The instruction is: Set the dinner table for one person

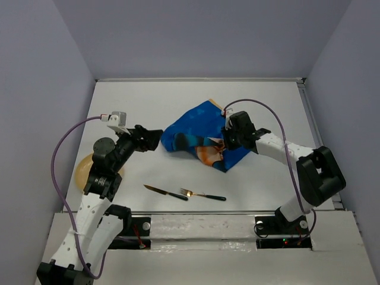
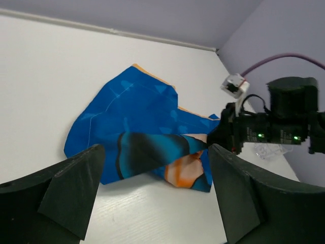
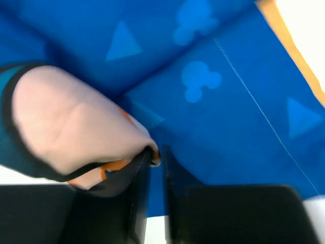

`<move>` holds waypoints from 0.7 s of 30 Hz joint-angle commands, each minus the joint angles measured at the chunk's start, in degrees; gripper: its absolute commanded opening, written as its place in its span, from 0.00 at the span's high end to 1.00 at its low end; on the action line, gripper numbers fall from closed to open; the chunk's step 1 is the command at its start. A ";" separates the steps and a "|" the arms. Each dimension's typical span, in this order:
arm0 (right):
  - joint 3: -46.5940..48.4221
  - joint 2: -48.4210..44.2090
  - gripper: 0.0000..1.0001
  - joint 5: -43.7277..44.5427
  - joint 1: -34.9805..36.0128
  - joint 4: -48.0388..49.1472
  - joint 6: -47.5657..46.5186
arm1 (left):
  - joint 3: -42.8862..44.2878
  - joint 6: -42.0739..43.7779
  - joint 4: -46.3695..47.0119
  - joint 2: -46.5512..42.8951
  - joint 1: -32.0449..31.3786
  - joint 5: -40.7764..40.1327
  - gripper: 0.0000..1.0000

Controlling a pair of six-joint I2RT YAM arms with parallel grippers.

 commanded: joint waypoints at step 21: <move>-18.21 -25.08 0.19 15.04 -6.60 -1.13 23.67 | -14.54 -15.19 14.80 20.26 -10.24 -24.52 0.01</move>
